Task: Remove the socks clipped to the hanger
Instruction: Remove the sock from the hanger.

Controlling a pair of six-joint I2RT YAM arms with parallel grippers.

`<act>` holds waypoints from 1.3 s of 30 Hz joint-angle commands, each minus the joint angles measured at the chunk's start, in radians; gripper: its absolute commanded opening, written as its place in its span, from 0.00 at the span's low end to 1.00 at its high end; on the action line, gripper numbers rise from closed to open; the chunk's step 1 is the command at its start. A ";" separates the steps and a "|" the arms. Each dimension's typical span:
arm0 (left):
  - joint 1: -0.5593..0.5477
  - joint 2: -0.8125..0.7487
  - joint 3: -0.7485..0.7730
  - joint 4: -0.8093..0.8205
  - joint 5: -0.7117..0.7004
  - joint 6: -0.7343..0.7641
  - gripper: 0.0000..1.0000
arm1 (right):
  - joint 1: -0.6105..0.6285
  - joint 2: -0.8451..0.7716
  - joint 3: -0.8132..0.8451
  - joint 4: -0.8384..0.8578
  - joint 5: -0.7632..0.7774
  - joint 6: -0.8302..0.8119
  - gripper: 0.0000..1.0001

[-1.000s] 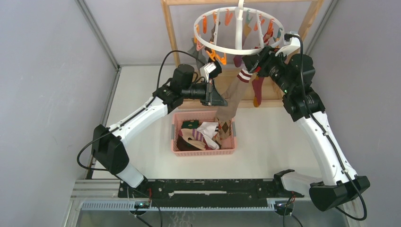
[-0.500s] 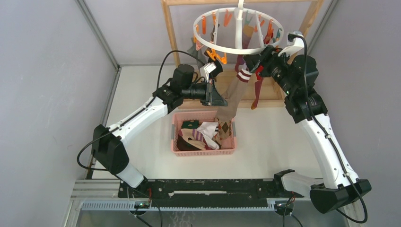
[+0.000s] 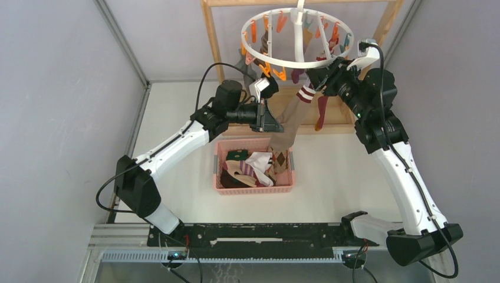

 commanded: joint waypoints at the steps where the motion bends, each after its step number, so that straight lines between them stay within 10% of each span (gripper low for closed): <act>1: 0.001 -0.040 0.024 0.019 0.031 0.012 0.00 | 0.000 -0.006 0.036 0.061 -0.004 0.018 0.45; 8: 0.000 -0.040 0.024 0.019 0.030 0.013 0.00 | 0.003 0.004 0.054 0.043 0.003 0.012 0.00; 39: -0.004 -0.252 -0.004 -0.240 -0.095 0.036 0.00 | 0.005 -0.010 0.031 -0.018 0.022 0.015 0.12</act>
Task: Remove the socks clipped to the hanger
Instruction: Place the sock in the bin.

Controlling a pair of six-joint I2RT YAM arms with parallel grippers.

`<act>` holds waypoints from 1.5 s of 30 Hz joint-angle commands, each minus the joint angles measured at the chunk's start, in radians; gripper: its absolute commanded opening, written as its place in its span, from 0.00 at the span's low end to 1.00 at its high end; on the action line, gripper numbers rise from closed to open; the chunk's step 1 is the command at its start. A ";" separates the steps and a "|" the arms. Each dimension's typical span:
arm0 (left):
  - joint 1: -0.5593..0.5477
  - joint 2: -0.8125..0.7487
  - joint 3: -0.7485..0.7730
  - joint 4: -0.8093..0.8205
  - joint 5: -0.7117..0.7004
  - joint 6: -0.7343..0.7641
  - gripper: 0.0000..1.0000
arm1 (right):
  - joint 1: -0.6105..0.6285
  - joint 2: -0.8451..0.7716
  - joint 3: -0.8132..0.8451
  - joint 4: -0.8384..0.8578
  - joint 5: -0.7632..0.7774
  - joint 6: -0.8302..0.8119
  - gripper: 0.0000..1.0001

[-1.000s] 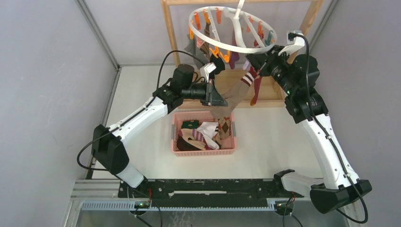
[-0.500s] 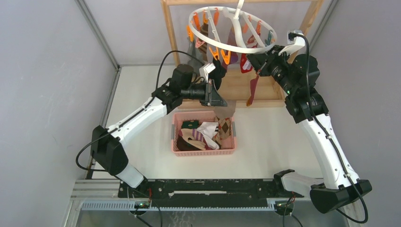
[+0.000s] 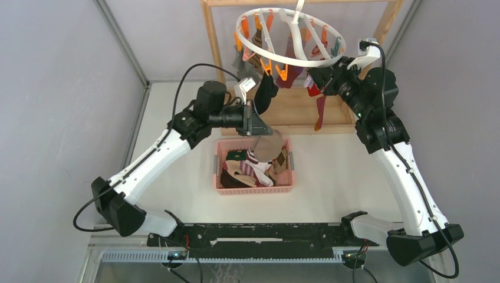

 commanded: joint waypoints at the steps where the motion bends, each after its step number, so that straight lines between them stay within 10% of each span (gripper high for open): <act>1: -0.003 -0.085 -0.007 -0.078 -0.040 0.030 0.00 | 0.002 -0.011 0.012 -0.009 0.022 0.014 0.12; 11: -0.004 -0.190 -0.115 -0.193 -0.102 0.046 0.00 | -0.003 -0.014 0.008 -0.015 0.019 0.014 0.15; 33: -0.003 -0.180 -0.179 -0.197 -0.117 0.056 0.00 | -0.017 -0.111 -0.069 -0.084 0.024 0.017 0.59; 45: -0.003 -0.198 -0.216 -0.201 -0.133 0.051 0.00 | -0.046 -0.209 -0.115 -0.188 0.027 0.038 0.62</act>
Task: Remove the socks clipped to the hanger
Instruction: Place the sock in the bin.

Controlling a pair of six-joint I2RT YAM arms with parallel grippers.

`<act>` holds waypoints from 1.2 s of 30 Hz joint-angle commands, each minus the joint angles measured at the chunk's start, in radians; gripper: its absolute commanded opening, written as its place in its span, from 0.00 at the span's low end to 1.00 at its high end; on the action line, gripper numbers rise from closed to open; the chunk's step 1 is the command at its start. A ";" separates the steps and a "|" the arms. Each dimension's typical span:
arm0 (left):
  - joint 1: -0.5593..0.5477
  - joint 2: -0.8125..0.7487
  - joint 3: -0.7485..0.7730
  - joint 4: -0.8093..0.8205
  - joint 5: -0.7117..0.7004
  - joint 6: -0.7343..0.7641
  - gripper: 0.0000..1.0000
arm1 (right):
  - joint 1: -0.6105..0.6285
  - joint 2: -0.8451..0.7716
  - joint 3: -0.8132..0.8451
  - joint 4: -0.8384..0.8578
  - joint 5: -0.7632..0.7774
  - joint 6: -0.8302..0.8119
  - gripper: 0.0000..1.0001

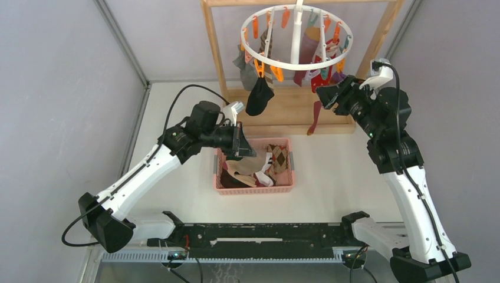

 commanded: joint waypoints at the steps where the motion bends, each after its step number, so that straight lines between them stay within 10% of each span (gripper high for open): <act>1: -0.003 -0.022 -0.028 0.016 -0.008 0.018 0.00 | -0.007 -0.054 -0.014 -0.050 0.006 0.026 0.62; 22: -0.003 0.070 -0.100 -0.020 -0.168 0.069 0.17 | 0.001 -0.202 -0.131 -0.223 -0.028 0.072 0.67; 36: -0.003 0.180 -0.041 0.003 -0.239 0.153 0.68 | 0.083 -0.134 -0.148 -0.235 -0.042 0.064 0.67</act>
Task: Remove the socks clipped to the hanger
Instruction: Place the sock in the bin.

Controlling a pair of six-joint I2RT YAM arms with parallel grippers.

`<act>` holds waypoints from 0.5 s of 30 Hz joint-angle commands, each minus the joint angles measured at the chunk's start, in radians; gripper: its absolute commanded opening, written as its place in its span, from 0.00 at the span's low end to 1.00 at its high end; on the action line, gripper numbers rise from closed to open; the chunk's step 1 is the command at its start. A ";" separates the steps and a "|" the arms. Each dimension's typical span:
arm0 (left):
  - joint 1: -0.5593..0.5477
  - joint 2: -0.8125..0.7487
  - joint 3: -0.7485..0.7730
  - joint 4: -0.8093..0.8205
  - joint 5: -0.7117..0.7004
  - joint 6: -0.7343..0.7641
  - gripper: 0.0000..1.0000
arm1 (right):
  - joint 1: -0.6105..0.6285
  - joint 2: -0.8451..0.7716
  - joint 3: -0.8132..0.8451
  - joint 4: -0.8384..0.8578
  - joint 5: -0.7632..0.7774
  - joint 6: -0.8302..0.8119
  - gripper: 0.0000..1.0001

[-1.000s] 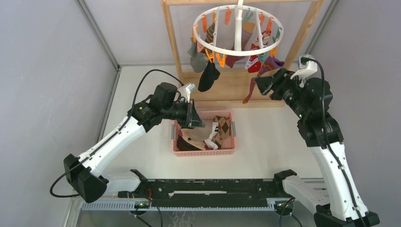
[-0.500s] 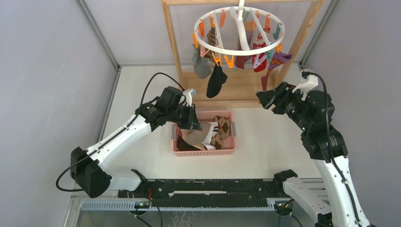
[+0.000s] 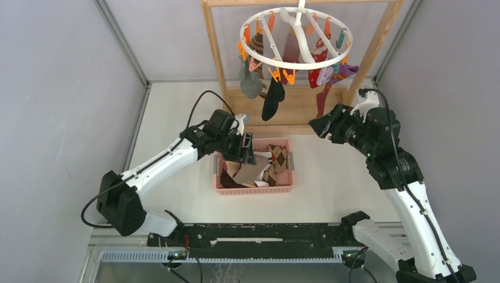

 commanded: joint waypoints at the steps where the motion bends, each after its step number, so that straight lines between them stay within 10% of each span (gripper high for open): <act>1: -0.003 0.041 0.066 0.027 -0.034 0.054 0.72 | 0.028 0.023 0.001 0.011 -0.020 -0.004 0.67; 4: -0.003 0.060 0.104 0.015 -0.056 0.063 0.99 | 0.046 0.041 0.002 0.006 -0.026 -0.012 0.67; 15: 0.002 0.030 0.241 -0.055 -0.193 0.038 1.00 | 0.193 0.124 0.003 -0.033 -0.038 -0.080 0.79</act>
